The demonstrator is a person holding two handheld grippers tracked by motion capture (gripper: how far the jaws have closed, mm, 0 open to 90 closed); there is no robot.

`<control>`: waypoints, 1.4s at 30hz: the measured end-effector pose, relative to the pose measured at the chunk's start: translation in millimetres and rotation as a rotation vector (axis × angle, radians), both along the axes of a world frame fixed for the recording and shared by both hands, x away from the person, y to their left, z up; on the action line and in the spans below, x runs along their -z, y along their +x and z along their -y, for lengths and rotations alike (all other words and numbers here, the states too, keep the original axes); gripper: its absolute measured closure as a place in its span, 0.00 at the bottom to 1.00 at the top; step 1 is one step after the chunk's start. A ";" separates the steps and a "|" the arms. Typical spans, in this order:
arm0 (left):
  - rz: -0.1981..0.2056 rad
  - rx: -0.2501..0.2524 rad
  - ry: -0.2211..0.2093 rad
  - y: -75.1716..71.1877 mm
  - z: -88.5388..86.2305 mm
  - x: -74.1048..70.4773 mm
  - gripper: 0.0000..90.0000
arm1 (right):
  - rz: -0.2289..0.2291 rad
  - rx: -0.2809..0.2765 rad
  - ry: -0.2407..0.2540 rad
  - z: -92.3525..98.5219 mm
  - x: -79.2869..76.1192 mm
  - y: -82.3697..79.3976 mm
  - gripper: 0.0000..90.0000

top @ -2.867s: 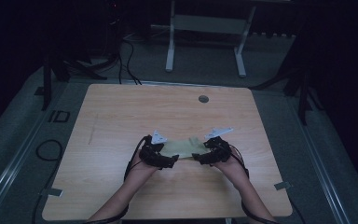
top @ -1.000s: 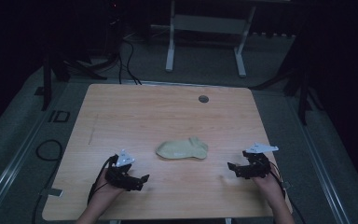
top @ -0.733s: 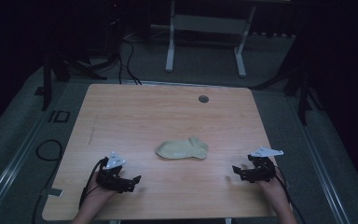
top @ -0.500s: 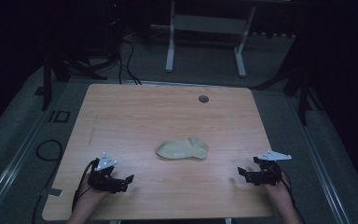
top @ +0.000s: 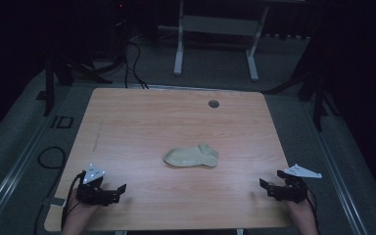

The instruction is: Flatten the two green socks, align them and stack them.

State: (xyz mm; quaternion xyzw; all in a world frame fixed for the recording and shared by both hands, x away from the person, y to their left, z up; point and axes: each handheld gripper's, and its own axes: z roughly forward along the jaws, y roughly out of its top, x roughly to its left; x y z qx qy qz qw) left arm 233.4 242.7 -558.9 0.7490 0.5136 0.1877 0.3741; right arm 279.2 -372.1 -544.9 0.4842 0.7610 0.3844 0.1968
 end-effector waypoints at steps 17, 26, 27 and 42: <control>0.049 -0.146 0.005 -18.8 -41.8 -1.3 0.02 | 0.031 0.166 -0.015 22.6 6.6 -13.7 0.15; 0.082 -0.234 0.056 -26.3 -51.5 2.5 0.02 | 0.076 0.225 -0.031 25.7 10.3 -15.9 0.15; 0.088 -0.250 0.070 -27.4 -53.0 2.9 0.02 | 0.081 0.229 -0.030 26.0 10.1 -16.1 0.15; 0.151 -0.436 0.106 -35.2 -62.9 6.1 0.02 | 0.121 0.258 -0.048 26.0 12.7 -10.8 0.15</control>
